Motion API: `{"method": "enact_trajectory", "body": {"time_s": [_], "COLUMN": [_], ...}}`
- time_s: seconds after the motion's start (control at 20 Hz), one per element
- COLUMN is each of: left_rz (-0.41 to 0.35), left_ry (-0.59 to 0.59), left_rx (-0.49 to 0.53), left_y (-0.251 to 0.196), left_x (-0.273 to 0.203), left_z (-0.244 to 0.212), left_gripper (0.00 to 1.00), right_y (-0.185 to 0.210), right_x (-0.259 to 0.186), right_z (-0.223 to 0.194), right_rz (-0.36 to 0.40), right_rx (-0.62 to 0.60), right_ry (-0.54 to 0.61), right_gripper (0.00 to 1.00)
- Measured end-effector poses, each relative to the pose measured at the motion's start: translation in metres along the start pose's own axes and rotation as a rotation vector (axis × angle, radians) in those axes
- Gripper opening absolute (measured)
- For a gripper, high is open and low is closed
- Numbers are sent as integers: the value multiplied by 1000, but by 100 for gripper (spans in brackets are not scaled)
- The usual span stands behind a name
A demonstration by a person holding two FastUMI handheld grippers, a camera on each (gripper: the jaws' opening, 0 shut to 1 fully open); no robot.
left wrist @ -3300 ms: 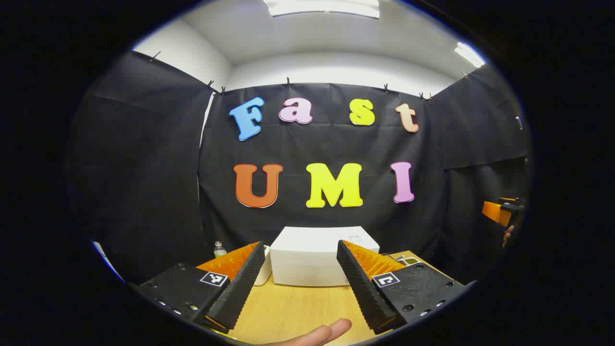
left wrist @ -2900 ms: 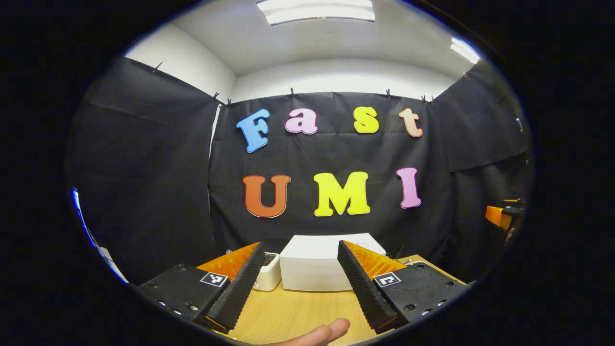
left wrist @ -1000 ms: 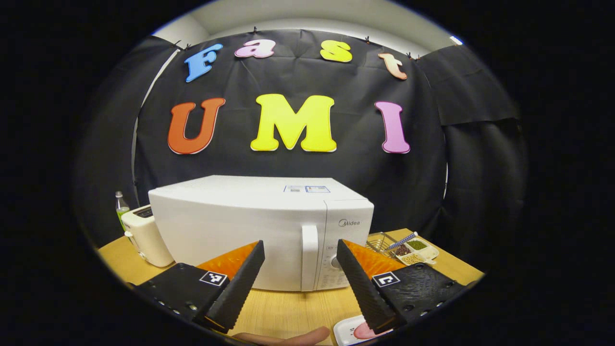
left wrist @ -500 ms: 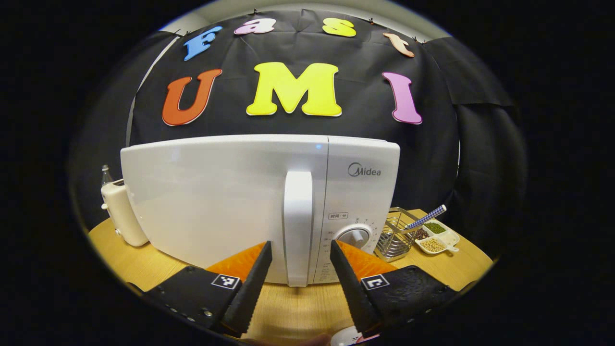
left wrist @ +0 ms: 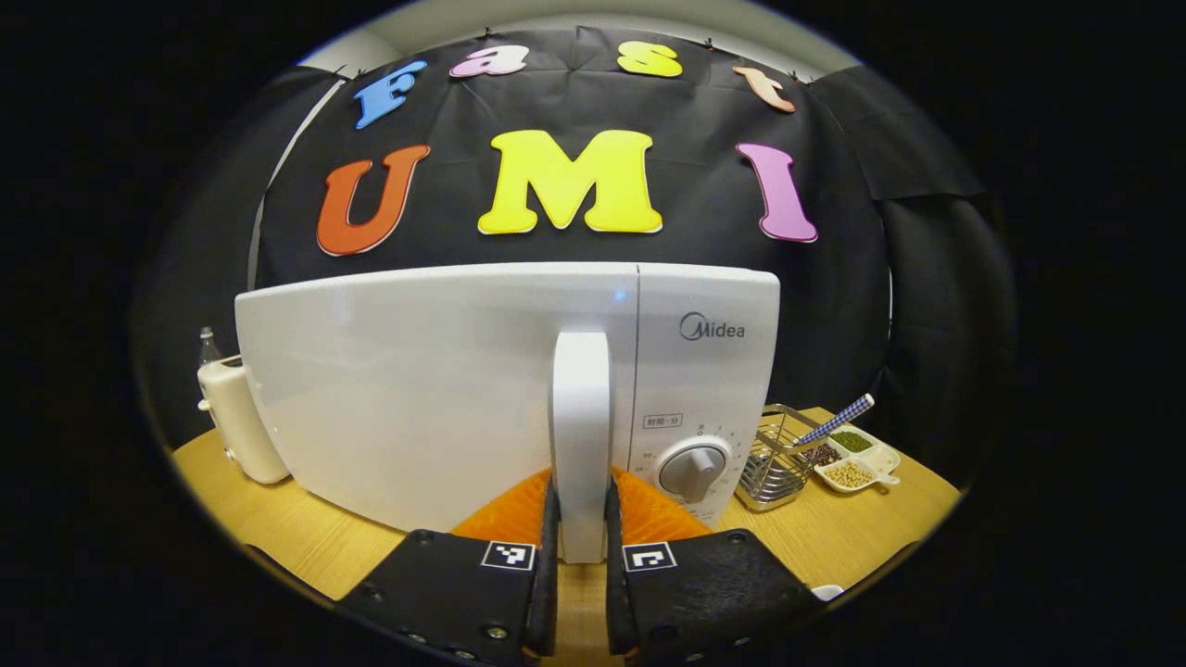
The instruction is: Open the microwave oven with the left hand, put the food in, and close the microwave oven.
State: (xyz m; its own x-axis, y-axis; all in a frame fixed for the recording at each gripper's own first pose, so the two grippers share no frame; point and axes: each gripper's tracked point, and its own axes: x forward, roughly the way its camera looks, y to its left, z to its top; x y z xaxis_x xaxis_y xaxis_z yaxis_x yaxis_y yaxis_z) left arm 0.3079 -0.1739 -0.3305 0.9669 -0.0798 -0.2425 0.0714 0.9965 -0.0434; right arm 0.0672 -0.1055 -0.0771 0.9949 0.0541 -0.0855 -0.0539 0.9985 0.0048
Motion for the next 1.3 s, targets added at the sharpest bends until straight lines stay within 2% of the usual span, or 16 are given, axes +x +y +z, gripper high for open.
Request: {"method": "enact_trajectory", "body": {"time_s": [0.05,0.1,0.2,0.25,0.3,0.35,0.5,0.55,0.6,0.65,0.7,0.75,0.85,1.15,1.3], "left_rz": [5,3,-24,-38,-51,-58,-49,-43,-43,-46,-46,-46,-76,-185,-186], "left_ry": [16,44,39,40,45,52,73,73,78,82,90,62,93,52,32], "left_rx": [-4,-6,-13,-23,-34,-45,-40,-34,-27,-37,-47,-50,-36,-5,16], "left_y": [-1,0,-1,-2,-2,-2,-2,-1,-1,-1,0,2,4,23,42], "left_x": [-4,-4,-4,-6,-6,-7,-8,-9,-10,-12,-22,-30,-45,-105,-137], "left_z": [-2,-8,-8,-9,-9,-9,-8,-9,-11,-11,-12,-7,-17,-23,-26], "left_gripper": [6,13,14,14,14,14,14,14,14,14,14,14,13,13,13], "right_y": [0,0,-1,-4,-8,-9,-11,-11,-11,-11,-11,-11,-6,22,39], "right_x": [-2,-3,-8,-10,-10,-11,-15,-15,-17,-18,-19,-19,-20,-33,-44], "right_z": [-1,-3,-6,-6,-7,-7,-10,-10,-12,-12,-14,-14,-13,-25,-27], "right_rz": [1,0,0,-10,-20,-25,-40,-43,-46,-46,-46,-47,-44,-7,19], "right_rx": [1,-1,-17,-26,-32,-36,-53,-61,-66,-69,-71,-71,-64,-71,-77], "right_ry": [6,14,28,31,35,40,50,52,54,57,59,61,58,67,66], "right_gripper": [91,100,100,91,91,100,100,91,91,100,91,100,100,100,100]}}
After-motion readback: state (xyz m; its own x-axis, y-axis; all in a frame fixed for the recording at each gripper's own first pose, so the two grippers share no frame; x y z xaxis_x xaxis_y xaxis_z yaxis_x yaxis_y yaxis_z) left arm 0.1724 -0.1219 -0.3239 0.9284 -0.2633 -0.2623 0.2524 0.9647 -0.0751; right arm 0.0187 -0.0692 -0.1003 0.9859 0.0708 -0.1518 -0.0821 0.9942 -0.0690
